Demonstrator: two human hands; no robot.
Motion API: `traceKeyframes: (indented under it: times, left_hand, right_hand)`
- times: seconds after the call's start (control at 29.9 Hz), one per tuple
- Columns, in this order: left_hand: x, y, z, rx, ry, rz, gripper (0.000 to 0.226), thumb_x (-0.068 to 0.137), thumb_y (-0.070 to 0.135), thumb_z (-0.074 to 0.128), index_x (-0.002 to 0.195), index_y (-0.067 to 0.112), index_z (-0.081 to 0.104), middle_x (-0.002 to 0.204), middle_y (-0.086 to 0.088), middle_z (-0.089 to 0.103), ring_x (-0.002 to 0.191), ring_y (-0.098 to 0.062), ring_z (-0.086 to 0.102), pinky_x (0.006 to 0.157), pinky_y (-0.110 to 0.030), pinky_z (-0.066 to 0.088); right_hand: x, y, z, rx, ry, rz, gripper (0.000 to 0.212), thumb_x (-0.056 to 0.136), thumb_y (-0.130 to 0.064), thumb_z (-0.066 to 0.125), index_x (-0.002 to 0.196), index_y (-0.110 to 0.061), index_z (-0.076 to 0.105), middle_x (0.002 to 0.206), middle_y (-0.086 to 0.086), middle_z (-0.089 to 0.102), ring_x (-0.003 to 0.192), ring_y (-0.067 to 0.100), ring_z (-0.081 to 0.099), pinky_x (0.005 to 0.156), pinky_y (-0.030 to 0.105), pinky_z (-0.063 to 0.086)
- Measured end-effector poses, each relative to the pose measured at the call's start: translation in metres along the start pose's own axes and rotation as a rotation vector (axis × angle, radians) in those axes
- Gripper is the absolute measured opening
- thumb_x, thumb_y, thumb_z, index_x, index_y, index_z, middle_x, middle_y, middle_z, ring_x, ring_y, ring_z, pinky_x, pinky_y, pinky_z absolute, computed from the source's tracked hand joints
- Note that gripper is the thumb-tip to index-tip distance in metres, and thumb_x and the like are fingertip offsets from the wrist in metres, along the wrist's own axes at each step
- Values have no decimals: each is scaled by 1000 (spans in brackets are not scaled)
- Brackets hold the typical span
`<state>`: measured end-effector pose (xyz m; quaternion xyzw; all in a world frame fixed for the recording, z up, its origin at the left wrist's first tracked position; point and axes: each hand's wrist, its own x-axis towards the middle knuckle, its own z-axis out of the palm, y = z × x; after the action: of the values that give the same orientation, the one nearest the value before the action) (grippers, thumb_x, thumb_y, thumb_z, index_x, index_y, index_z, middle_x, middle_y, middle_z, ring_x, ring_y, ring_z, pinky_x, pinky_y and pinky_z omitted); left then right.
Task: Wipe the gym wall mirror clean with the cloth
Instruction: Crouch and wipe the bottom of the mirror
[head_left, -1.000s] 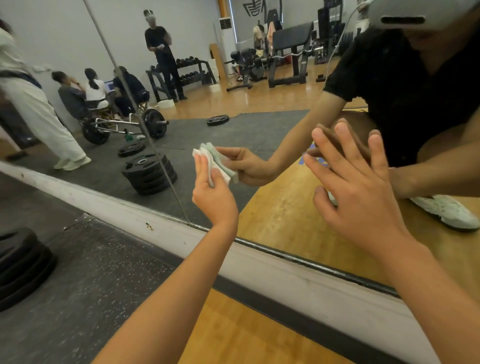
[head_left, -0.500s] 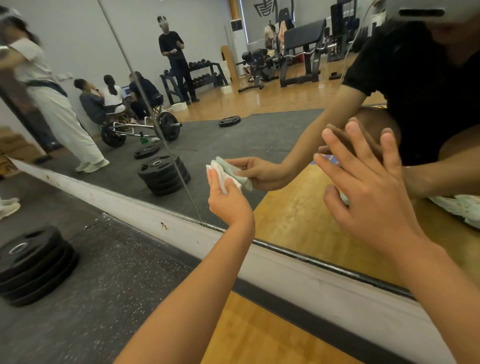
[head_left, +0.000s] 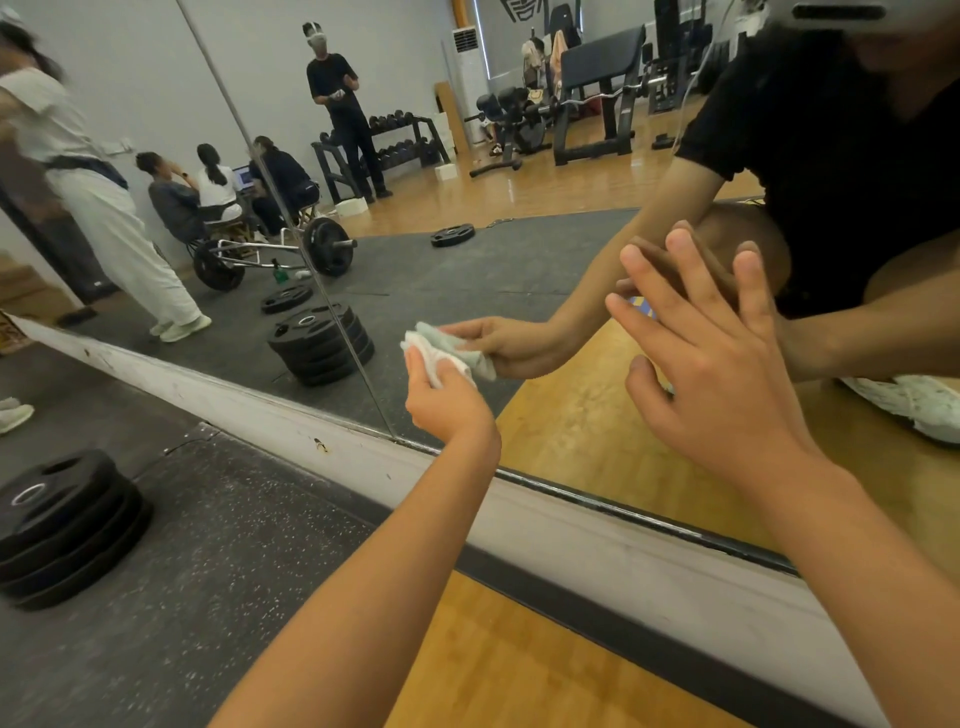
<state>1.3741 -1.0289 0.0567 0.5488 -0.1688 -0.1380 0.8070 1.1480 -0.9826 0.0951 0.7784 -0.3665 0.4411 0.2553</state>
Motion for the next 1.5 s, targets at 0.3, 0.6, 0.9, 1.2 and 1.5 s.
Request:
traceKeyframes:
  times: [0.3,0.6,0.9,1.2,1.5]
  left_hand:
    - [-21,-3,3,63,-32,32,48,103,12,59,150,22,54,149,5,57,129,-17,59,103,-24,50]
    - [-32,18,10,-32,-158,170,46,100,3,59,144,16,59,147,9,58,132,-6,57,103,-14,47]
    - [-37,3,-7,28,-218,203,47,104,13,59,149,21,54,150,9,55,133,-7,56,100,-12,48]
    - [-60,-10,-23,110,-479,363,48,104,21,61,151,26,50,156,19,45,140,0,47,115,-36,46]
    - [-108,-1,-23,171,-684,599,50,107,4,49,155,18,40,160,13,37,143,3,41,111,-17,42]
  right_hand:
    - [1,1,3,-40,7,-4,49,94,-16,54,141,-10,61,167,6,31,159,29,13,128,52,-4]
    - [1,2,-3,-40,-25,-5,50,93,-18,52,143,-11,60,167,6,30,159,28,13,128,51,-5]
    - [1,1,-5,-46,-31,-3,51,92,-17,53,142,-10,61,167,7,30,159,29,14,128,51,-5]
    - [1,3,-10,-23,-63,-19,51,92,-16,55,143,-11,60,167,7,31,159,29,13,127,49,-9]
    - [-20,7,-13,-10,-123,-38,52,94,-16,44,143,-9,59,163,7,38,158,28,19,129,47,-3]
